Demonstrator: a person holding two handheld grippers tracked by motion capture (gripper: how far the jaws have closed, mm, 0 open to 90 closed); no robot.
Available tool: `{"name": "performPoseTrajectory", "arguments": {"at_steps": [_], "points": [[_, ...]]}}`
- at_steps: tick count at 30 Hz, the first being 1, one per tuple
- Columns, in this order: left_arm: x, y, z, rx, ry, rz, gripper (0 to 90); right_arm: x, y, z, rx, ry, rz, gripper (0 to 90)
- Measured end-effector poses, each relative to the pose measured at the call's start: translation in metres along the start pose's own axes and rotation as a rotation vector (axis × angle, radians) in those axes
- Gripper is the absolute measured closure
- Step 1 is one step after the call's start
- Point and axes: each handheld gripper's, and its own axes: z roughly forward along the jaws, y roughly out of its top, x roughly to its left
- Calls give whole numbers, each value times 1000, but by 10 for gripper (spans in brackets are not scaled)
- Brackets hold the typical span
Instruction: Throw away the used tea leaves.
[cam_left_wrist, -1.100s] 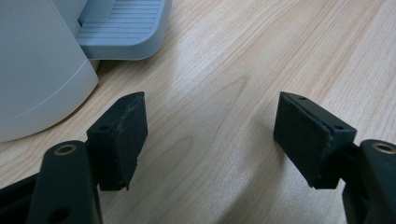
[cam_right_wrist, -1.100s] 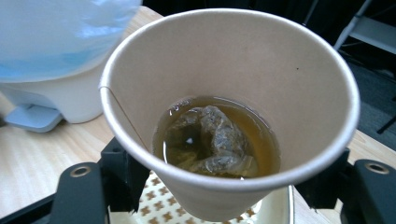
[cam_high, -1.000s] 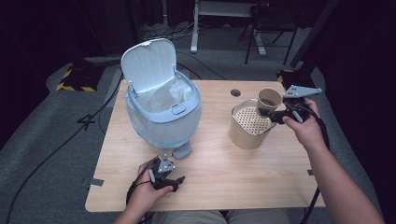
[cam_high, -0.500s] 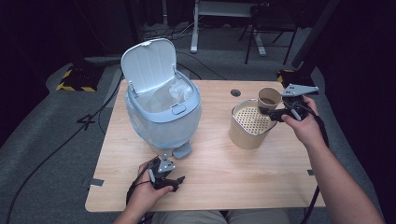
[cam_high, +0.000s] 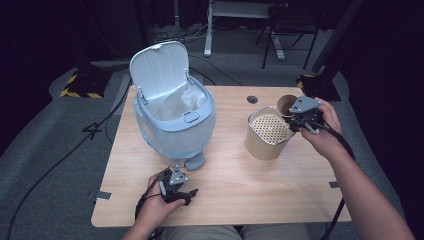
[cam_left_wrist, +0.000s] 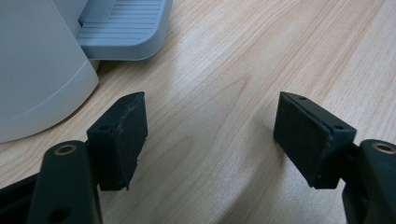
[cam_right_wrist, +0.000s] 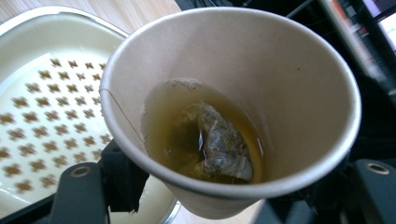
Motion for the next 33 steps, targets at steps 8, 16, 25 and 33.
{"name": "performPoseTrajectory", "arguments": {"at_steps": [8, 16, 25, 33], "points": [[0, 0, 0, 0, 1, 1, 267, 6, 10, 4, 126, -165, -291, 303], [0, 0, 0, 1, 1, -1, 267, 16, 16, 8, 223, -327, -543, 304], [0, 0, 0, 1, 4, -1, 267, 22, 18, 6, 292, -526, -828, 304], [0, 0, 0, 1, 4, -1, 267, 26, 21, 3, 350, -664, -1066, 305]]}}
